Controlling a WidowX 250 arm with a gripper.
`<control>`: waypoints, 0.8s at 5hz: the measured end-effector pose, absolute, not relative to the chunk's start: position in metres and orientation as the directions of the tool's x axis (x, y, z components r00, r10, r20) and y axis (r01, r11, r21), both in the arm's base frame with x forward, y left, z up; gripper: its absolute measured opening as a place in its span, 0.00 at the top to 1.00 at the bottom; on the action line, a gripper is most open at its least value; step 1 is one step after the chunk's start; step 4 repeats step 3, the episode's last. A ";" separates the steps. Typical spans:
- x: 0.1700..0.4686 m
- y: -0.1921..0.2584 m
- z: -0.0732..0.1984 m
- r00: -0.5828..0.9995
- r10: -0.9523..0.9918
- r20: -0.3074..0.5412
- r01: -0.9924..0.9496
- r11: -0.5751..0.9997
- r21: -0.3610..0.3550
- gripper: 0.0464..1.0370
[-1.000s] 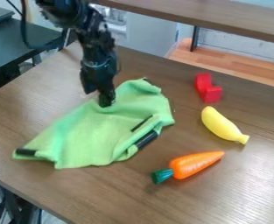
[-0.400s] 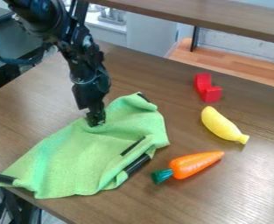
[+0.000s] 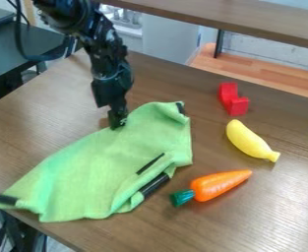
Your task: Move the green cloth from bottom to middle and to the bottom of the table
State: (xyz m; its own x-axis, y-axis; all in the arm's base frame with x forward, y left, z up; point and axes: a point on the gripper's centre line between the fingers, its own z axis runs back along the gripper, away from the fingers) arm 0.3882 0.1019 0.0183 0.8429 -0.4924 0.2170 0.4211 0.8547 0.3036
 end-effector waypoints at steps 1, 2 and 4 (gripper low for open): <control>0.412 0.106 0.021 0.854 -0.464 0.237 0.389 0.870 0.302 0.04; 0.416 0.102 0.021 0.848 -0.467 0.252 0.400 0.875 0.274 0.04; 0.413 0.093 0.020 0.836 -0.485 0.257 0.438 0.872 0.220 0.04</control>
